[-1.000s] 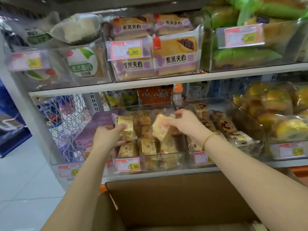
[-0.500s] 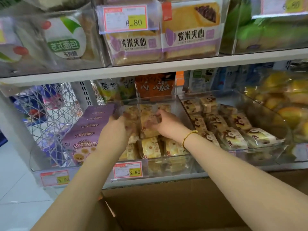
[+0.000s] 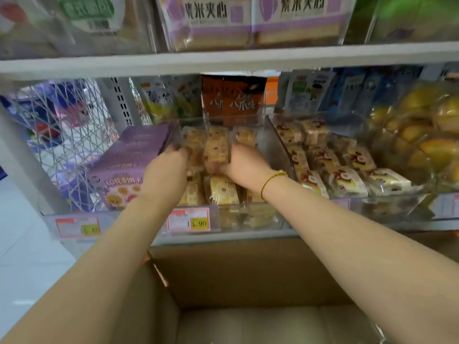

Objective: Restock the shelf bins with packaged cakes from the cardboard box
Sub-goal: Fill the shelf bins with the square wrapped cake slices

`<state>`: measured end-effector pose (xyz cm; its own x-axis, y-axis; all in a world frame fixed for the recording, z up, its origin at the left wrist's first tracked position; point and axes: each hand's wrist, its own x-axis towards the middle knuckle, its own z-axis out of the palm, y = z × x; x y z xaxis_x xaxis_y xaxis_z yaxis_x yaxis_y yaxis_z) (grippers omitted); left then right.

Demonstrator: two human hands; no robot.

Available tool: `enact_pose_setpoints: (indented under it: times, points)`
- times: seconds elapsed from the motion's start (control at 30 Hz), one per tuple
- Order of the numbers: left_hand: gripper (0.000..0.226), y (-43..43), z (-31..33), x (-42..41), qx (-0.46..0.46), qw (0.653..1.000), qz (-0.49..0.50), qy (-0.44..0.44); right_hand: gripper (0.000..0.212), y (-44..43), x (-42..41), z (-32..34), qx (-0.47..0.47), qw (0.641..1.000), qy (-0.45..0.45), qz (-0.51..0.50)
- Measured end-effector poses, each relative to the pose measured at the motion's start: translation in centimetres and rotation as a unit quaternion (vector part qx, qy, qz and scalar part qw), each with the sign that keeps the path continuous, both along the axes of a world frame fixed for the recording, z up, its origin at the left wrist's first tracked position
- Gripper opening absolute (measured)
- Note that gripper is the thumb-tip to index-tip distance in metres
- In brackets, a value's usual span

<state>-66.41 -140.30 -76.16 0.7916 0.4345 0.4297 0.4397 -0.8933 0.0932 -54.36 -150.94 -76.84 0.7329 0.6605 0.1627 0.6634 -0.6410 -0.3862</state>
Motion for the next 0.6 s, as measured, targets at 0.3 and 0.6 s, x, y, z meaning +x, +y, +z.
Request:
enact_pose_setpoints:
  times: [0.3, 0.6]
  points:
    - [0.028, -7.0, -9.0, -10.4, -0.060, 0.994, -0.087, -0.038, 0.021, -13.2, -11.0, -5.5, 0.164, 0.974, 0.131, 0.085]
    - [0.024, -7.4, -23.2, -13.8, -0.306, 0.840, 0.062, 0.444, 0.016, -17.7, -14.6, -25.2, -0.115, 0.860, 0.495, -0.035]
